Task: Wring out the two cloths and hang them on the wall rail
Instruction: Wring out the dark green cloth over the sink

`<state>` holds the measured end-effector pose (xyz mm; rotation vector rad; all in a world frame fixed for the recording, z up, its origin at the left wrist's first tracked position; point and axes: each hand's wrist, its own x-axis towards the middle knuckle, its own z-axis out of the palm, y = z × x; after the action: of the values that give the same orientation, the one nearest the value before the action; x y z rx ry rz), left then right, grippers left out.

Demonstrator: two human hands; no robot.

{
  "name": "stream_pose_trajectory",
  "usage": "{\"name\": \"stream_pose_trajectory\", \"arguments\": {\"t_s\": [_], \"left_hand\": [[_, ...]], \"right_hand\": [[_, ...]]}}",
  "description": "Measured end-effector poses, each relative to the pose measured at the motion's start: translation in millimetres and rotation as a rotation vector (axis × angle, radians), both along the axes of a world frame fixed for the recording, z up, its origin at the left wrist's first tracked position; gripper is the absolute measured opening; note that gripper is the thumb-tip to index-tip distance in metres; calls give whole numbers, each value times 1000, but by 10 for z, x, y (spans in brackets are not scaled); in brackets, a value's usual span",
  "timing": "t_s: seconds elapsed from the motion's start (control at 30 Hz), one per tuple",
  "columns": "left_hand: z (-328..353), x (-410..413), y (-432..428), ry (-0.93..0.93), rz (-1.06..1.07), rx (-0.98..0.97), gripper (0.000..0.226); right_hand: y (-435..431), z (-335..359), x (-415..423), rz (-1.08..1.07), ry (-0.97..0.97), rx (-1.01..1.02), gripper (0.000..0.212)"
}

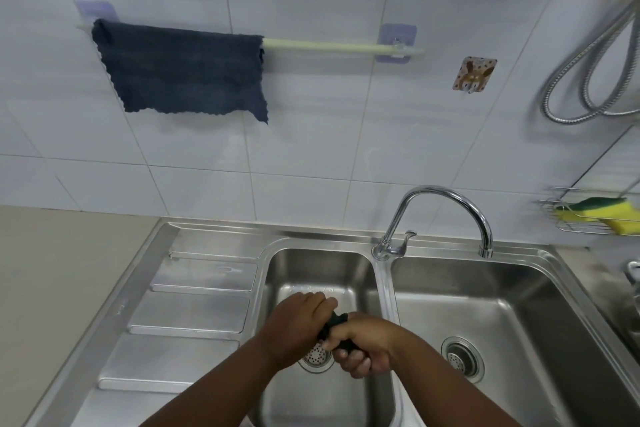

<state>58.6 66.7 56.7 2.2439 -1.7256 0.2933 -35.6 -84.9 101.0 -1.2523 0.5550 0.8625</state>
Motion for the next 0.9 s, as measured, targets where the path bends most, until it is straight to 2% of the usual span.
{"name": "stream_pose_trajectory", "arguments": {"t_s": [0.07, 0.2, 0.33, 0.4, 0.53, 0.6, 0.67, 0.77, 0.83, 0.9], "left_hand": [[47, 48, -3, -14, -21, 61, 16], [140, 114, -47, -49, 17, 202, 20], [220, 80, -138, -22, 56, 355, 18], [285, 24, -177, 43, 70, 460, 16], [364, -58, -237, 244, 156, 629, 20], [330, -62, -270, 408, 209, 745, 22], [290, -52, -297, 576, 225, 880, 14], [252, -23, -262, 862, 226, 941, 5], [221, 11, -210, 1020, 229, 941, 15], [153, 10, -153, 1069, 223, 894, 14]], "right_hand": [[45, 44, 3, 43, -15, -68, 15], [85, 122, 40, 124, -90, -322, 21], [137, 120, 109, 301, -169, -745, 13], [170, 20, 120, 383, -261, -958, 15], [226, -142, 30, 482, -486, -1252, 14], [239, -216, -24, 506, -626, -1358, 13], [245, -292, -74, 533, -755, -1530, 3], [265, -362, -112, 516, -793, -1554, 26], [302, -441, -159, 518, -826, -1604, 26], [360, -430, -171, 530, -783, -1600, 26]]}}
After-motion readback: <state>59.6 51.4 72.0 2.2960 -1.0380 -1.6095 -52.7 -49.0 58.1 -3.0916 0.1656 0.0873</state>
